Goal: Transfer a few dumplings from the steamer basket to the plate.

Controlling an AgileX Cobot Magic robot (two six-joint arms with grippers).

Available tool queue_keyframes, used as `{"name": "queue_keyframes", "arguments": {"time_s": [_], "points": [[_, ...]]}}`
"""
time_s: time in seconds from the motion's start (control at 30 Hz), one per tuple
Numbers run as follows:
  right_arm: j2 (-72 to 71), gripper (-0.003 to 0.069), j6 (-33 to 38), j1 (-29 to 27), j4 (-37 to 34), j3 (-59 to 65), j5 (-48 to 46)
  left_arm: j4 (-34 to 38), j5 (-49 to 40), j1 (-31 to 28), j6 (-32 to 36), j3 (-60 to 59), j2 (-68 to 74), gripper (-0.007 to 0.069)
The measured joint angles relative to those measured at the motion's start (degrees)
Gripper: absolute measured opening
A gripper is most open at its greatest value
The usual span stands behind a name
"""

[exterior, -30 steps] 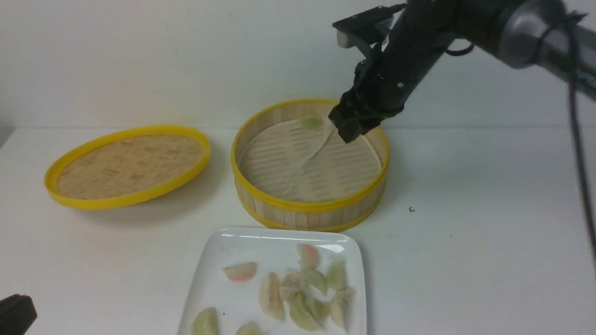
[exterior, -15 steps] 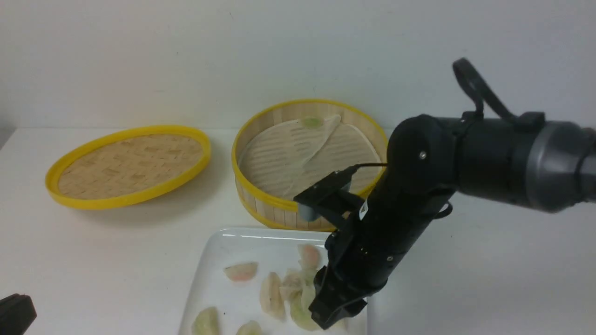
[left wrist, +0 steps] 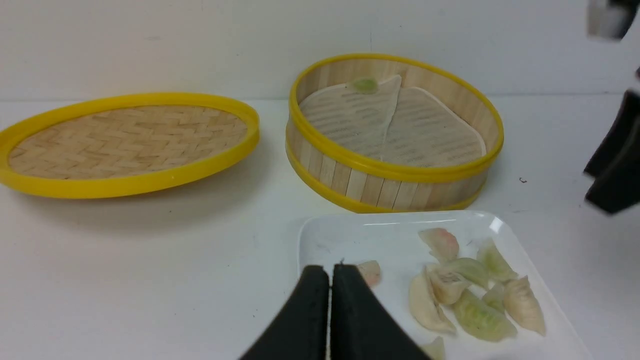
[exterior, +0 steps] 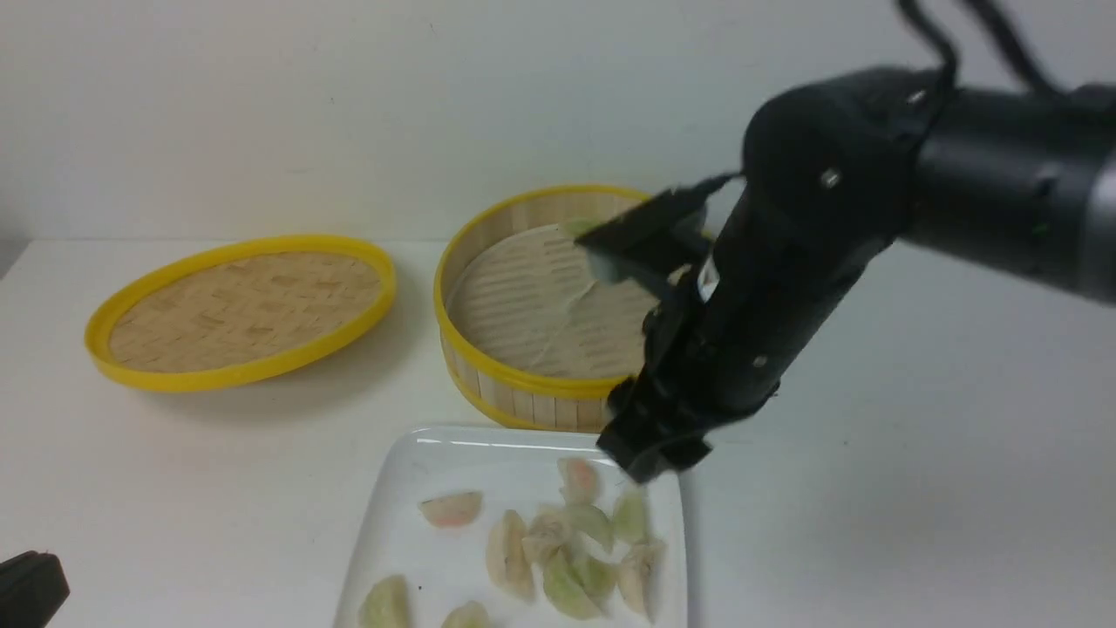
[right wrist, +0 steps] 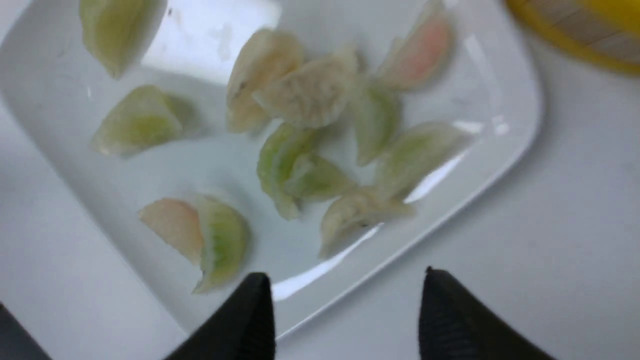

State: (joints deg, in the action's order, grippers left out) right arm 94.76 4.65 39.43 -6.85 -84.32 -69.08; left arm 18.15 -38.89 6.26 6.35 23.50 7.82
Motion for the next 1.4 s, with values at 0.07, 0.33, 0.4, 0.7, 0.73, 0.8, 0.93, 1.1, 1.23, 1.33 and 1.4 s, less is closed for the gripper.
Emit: {"name": "queue_keyframes", "arguments": {"time_s": [0.07, 0.33, 0.4, 0.7, 0.73, 0.8, 0.93, 1.1, 1.23, 1.33, 1.4], "points": [[-7.2, 0.0145, -3.7, 0.0, 4.2, -0.1, -0.5, 0.0, 0.0, 0.0, 0.0, 0.0, 0.0, -0.0006], [-41.9, -0.0013, -12.6, 0.0, 10.6, 17.3, 12.4, 0.0, 1.1, 0.0, 0.0, 0.0, 0.0, -0.0006], [-51.9, -0.0013, -13.3, 0.0, 10.9, 26.4, 19.6, 0.0, 2.1, 0.0, 0.0, 0.0, 0.0, -0.0006], [-86.3, -0.0015, -21.4, 0.0, 16.8, 57.7, 42.9, 0.2, 3.3, 0.0, 0.1, 0.0, 0.0, -0.0006], [-89.0, -0.0015, -22.4, 0.0, 18.7, 59.9, 44.5, 0.2, 3.3, 0.0, 0.1, 0.0, 0.0, -0.0006], [-91.0, -0.0015, -23.5, 0.0, 20.5, 61.8, 46.1, 0.2, 3.3, 0.0, 0.1, 0.0, 0.0, -0.0006], [-95.4, -0.0015, -28.3, 0.0, 23.9, 64.6, 49.4, 0.2, 3.4, 0.0, 0.1, 0.0, 0.0, -0.0006], [-95.4, -0.0015, -30.5, 0.0, 24.3, 64.7, 50.0, 1.3, 3.4, 0.0, 0.1, 0.0, 0.0, -0.0006], [-95.4, -0.0015, -31.1, 0.0, 24.5, 64.7, 50.1, 1.8, 3.4, 0.0, 0.1, 0.0, 0.0, -0.0006], [-95.4, -0.0015, -31.1, 0.0, 24.5, 64.7, 50.1, 1.9, 3.4, 0.0, 0.1, 0.0, 0.0, -0.0006], [-95.4, -0.0015, -31.1, 0.0, 24.5, 64.7, 50.1, 2.0, 3.4, 0.0, 0.1, 0.0, 0.0, -0.0006]]}}
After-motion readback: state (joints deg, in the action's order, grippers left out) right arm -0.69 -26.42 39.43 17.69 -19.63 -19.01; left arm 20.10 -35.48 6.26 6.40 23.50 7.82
